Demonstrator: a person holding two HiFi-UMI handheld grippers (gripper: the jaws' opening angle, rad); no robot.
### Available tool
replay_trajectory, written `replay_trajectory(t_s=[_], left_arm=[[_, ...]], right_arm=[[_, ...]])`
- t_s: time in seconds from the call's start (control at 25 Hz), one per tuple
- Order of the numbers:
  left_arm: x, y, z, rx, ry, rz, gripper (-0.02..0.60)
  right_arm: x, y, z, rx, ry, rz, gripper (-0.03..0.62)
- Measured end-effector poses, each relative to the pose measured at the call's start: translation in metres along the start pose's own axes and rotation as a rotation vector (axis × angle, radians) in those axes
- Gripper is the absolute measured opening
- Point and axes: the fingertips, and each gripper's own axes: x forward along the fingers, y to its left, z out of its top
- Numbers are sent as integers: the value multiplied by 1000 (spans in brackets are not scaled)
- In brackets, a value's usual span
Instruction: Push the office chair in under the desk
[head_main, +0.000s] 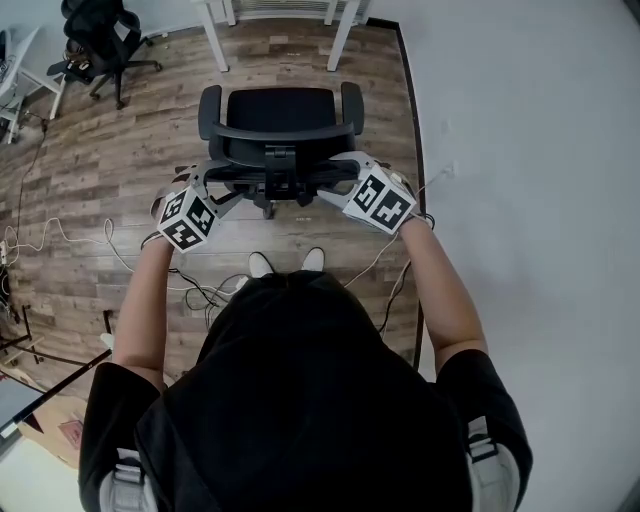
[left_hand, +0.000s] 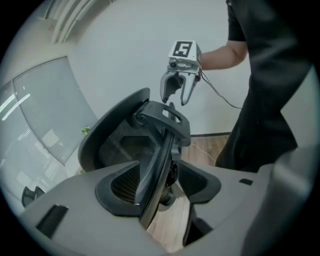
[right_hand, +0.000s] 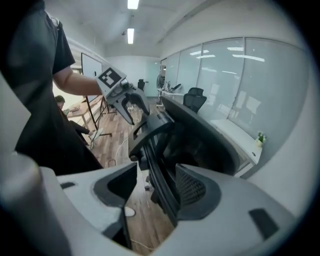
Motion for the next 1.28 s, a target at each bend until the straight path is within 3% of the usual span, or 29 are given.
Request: replay_trajectory(t_s=[0.16, 0.52, 0.84, 1.04, 1.28], left_arm=[[17, -8, -20, 115, 112, -52, 230], [45, -13, -34, 330, 257, -90, 227], [68, -19, -41, 354, 276, -84, 185], [70, -11, -40, 351, 272, -33, 112], [72, -10, -40, 385, 274, 5, 92]], right_arm=[[17, -3, -24, -109, 142, 8, 227], [49, -9, -56, -339, 360, -12, 206], [65, -13, -69, -396, 418, -51, 138], [70, -13, -71, -431, 439, -65, 123], [72, -12, -74, -475, 443, -90, 107]])
